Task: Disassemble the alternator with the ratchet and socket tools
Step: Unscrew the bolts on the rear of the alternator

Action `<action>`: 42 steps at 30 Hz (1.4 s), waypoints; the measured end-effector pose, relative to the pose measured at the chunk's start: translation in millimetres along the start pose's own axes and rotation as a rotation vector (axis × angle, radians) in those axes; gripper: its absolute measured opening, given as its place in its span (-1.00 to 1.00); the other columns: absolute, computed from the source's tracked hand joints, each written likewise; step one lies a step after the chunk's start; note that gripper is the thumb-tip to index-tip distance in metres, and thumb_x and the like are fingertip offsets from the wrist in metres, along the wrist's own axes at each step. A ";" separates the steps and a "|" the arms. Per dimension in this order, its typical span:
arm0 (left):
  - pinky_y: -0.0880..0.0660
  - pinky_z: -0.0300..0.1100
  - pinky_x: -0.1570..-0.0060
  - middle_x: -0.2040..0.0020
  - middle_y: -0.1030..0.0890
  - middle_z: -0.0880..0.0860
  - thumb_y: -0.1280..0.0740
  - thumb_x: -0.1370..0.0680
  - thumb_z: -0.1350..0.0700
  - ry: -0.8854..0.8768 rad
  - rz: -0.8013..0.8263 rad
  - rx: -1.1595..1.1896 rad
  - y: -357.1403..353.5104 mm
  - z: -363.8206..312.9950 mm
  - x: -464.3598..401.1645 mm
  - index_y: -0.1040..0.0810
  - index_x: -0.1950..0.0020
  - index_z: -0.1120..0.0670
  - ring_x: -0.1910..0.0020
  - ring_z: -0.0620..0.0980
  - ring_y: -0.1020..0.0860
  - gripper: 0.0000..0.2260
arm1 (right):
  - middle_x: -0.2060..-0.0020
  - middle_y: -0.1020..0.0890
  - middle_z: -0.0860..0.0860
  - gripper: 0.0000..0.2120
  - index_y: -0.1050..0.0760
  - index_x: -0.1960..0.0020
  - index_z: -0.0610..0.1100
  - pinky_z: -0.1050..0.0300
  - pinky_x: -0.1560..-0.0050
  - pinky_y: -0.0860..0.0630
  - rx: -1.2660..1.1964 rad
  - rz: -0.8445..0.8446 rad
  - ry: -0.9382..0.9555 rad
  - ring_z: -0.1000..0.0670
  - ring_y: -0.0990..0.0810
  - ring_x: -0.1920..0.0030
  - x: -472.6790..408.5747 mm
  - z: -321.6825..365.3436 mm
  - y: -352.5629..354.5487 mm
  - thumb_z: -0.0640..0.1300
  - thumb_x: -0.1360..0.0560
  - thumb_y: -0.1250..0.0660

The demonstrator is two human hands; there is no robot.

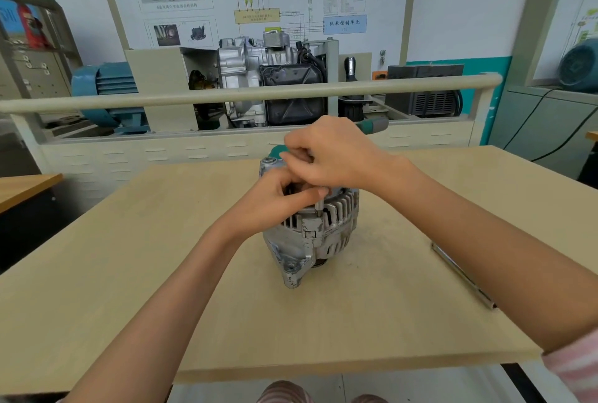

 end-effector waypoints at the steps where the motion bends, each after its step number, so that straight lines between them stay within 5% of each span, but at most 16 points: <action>1: -0.45 -0.02 0.16 0.19 -0.56 0.32 -0.35 -0.54 0.12 0.010 -0.002 0.020 0.1 1.3 -0.9 -0.59 0.08 0.22 0.21 0.17 -0.52 -0.84 | 0.55 -0.29 0.09 -0.62 -0.15 0.43 -0.02 0.14 0.36 -0.20 0.008 -0.012 -0.007 0.06 -0.28 0.47 0.2 1.9 0.2 -0.04 -0.51 -0.20; 4: -0.37 -0.12 0.29 0.44 -0.43 0.07 -0.40 -0.50 0.14 0.013 -0.034 0.021 -1.2 3.4 -2.7 -0.53 0.32 -0.02 0.37 -0.01 -0.40 -0.80 | 0.52 -0.26 0.08 -0.63 -0.19 0.42 -0.06 0.13 0.37 -0.22 0.109 -0.033 -0.100 0.00 -0.32 0.43 0.0 8.6 1.3 -0.02 -0.54 -0.14; 7: -0.44 -0.21 0.28 0.38 -0.56 -0.01 -0.42 -0.46 0.22 0.017 -0.072 0.030 -7.0 6.5 -3.4 -0.56 0.24 0.04 0.31 -0.15 -0.49 -0.88 | 0.51 -0.23 0.00 -0.59 -0.16 0.43 -0.13 0.16 0.48 -0.13 0.317 -0.065 -0.317 -0.04 -0.25 0.51 -0.3 16.0 -2.5 -0.06 -0.56 -0.10; 9: -0.34 -0.35 0.33 0.44 -0.48 -0.13 -0.41 -0.45 0.27 0.016 -0.120 0.016 -7.7 8.4 -3.1 -0.47 0.31 0.03 0.40 -0.22 -0.41 -0.78 | 0.50 -0.21 -0.02 -0.59 -0.12 0.43 -0.14 0.17 0.50 -0.04 0.367 -0.066 -0.399 -0.01 -0.17 0.53 -0.5 20.7 -4.7 -0.10 -0.57 -0.12; 14: -0.20 -0.40 0.44 0.50 -0.28 -0.15 -0.40 -0.48 0.15 0.044 -0.078 0.003 -5.1 1.4 -0.7 -0.36 0.42 -0.08 0.47 -0.20 -0.24 -0.65 | 0.47 -0.21 0.01 -0.74 -0.26 0.30 -0.11 0.14 0.46 -0.11 0.308 -0.076 -0.218 -0.07 -0.32 0.39 -1.2 14.4 -2.2 -0.07 -0.55 -0.14; 18: -0.28 -0.34 0.32 0.35 -0.43 0.23 -0.34 -0.54 0.11 0.039 0.030 0.014 0.4 -1.7 0.7 -0.57 0.12 0.27 0.34 -0.05 -0.39 -0.79 | 0.53 -0.25 0.10 -0.64 -0.16 0.41 -0.03 0.14 0.38 -0.15 0.132 -0.026 0.002 0.00 -0.30 0.42 -0.1 5.1 0.8 -0.06 -0.51 -0.19; 19: -0.28 -0.33 0.30 0.35 -0.45 0.20 -0.33 -0.55 0.12 0.033 0.047 0.004 0.9 -1.5 0.7 -0.57 0.05 0.30 0.34 -0.04 -0.40 -0.78 | 0.55 -0.25 0.10 -0.61 -0.12 0.43 -0.01 0.14 0.38 -0.14 0.100 -0.021 0.020 0.02 -0.28 0.44 0.1 3.3 1.3 -0.07 -0.50 -0.21; 22: -0.21 -0.38 0.40 0.47 -0.28 -0.11 -0.35 -0.54 0.15 0.018 0.042 -0.009 0.9 -2.3 0.8 -0.59 0.20 0.14 0.44 -0.16 -0.26 -0.87 | 0.56 -0.27 0.08 -0.62 -0.14 0.43 -0.02 0.15 0.38 -0.19 0.028 -0.013 0.022 0.04 -0.28 0.46 0.7 -1.2 0.4 -0.08 -0.49 -0.23; 25: -0.17 -0.31 0.41 0.47 -0.20 -0.10 -0.39 -0.50 0.15 0.025 0.010 0.002 -1.3 0.4 -1.7 -0.38 0.43 -0.10 0.46 -0.15 -0.20 -0.64 | 0.55 -0.28 0.10 -0.63 -0.17 0.42 -0.02 0.14 0.37 -0.21 0.008 -0.003 -0.009 0.04 -0.28 0.47 0.1 0.8 1.6 -0.07 -0.50 -0.21; 30: -0.35 -0.19 0.26 0.44 -0.45 -0.13 -0.43 -0.45 0.19 0.013 -0.056 -0.018 -8.1 1.0 -3.8 -0.55 0.26 0.05 0.38 -0.14 -0.38 -0.88 | 0.48 -0.25 0.00 -0.66 -0.19 0.40 -0.12 0.18 0.50 -0.09 0.281 -0.017 -0.397 0.00 -0.23 0.50 -2.8 7.3 -3.7 -0.13 -0.53 -0.14; 32: -0.30 -0.32 0.33 0.48 -0.44 -0.19 -0.42 -0.44 0.23 -0.013 -0.099 -0.032 -10.2 0.6 -3.1 -0.48 0.29 0.03 0.44 -0.23 -0.33 -0.82 | 0.47 -0.25 -0.01 -0.66 -0.17 0.40 -0.12 0.18 0.51 -0.08 0.313 0.002 -0.474 0.00 -0.20 0.51 -3.6 9.2 -5.0 -0.19 -0.52 -0.15; 36: -0.22 -0.29 0.40 0.52 -0.30 -0.15 -0.43 -0.46 0.12 0.042 -0.103 -0.027 -7.3 0.2 -1.4 -0.35 0.37 -0.04 0.46 -0.18 -0.26 -0.69 | 0.48 -0.24 0.02 -0.69 -0.23 0.37 -0.13 0.17 0.48 -0.09 0.306 -0.052 -0.243 -0.03 -0.28 0.47 -6.2 9.9 -4.5 -0.11 -0.53 -0.14; 42: -0.21 -0.37 0.41 0.42 -0.29 -0.06 -0.34 -0.54 0.14 0.031 -0.030 0.003 -4.5 -0.8 1.4 -0.45 0.23 0.30 0.44 -0.19 -0.27 -0.76 | 0.56 -0.27 0.07 -0.57 -0.13 0.45 -0.02 0.17 0.44 -0.12 0.001 -0.014 -0.010 0.10 -0.26 0.49 -5.1 -1.3 -2.7 -0.01 -0.53 -0.21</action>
Point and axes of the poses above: each hand's wrist, its own x-axis away from the middle knuckle, its own y-axis out of the back of the hand, z = x × y, the point moved 2 cm from there along -x, towards the middle knuckle
